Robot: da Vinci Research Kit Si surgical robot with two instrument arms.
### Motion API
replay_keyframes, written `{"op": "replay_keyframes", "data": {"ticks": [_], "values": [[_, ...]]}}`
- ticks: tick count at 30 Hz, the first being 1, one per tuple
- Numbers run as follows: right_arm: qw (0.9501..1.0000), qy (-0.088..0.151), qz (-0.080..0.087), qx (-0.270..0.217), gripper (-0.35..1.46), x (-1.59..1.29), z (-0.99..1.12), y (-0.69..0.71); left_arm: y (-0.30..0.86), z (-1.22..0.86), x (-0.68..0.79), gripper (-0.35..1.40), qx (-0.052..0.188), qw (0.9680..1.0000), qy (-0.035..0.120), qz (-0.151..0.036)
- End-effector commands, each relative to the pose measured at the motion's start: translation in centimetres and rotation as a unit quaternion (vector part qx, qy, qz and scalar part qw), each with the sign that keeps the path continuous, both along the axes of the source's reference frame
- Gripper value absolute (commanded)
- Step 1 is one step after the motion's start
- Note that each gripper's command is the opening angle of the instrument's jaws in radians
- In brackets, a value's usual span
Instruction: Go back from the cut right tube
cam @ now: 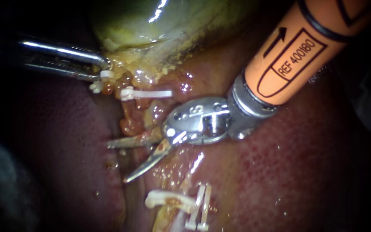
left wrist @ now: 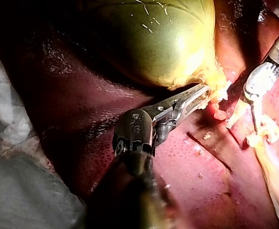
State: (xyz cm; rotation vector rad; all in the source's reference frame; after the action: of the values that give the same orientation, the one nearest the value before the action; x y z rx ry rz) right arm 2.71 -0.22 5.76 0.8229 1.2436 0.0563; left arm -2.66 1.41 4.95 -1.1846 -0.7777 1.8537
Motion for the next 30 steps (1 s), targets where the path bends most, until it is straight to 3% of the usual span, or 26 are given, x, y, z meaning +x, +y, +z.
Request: {"op": "replay_keyframes", "data": {"ticks": [1,4,6,9,11,13,19,24,30], "values": [[1.0,-0.003,0.004,-0.001,1.28,0.0,0.0,0.0,0.0,0.0,0.0,-0.35,0.0,1.0,0.0,0.0],[0.9997,-0.011,0.02,-0.005,1.38,0.0,0.01,0.0,0.0,0.0,0.0,-0.35,0.0,1.0,0.0,0.0],[0.9989,-0.022,0.041,-0.011,1.43,0.0,0.0,0.0,0.0,0.0,0.0,-0.35,0.0,1.0,0.0,0.0],[0.9976,-0.034,0.059,-0.012,1.43,-0.07,-0.03,-0.05,0.0,0.0,0.0,-0.35,0.0,1.0,0.0,0.0],[0.9955,-0.047,0.08,-0.015,1.43,-0.18,-0.08,-0.1,0.0,0.0,0.0,-0.35,0.0,1.0,0.0,0.0],[0.9914,-0.064,0.111,-0.027,1.43,-0.32,-0.13,-0.14,0.0,0.0,0.0,-0.35,0.0,1.0,0.0,0.0],[0.9792,-0.085,0.161,-0.09,1.43,-0.72,-0.27,-0.18,0.0,0.0,0.0,-0.35,0.0,1.0,0.0,0.0],[0.9698,-0.109,0.175,-0.131,1.43,-1.0,-0.37,-0.1,-0.01,0.01,0.0,-0.35,0.0,1.0,0.0,0.0],[0.9555,-0.157,0.175,-0.178,1.43,-1.34,-0.44,0.0,-0.01,0.02,0.0,-0.35,-0.001,1.0,0.0,0.0]]}}
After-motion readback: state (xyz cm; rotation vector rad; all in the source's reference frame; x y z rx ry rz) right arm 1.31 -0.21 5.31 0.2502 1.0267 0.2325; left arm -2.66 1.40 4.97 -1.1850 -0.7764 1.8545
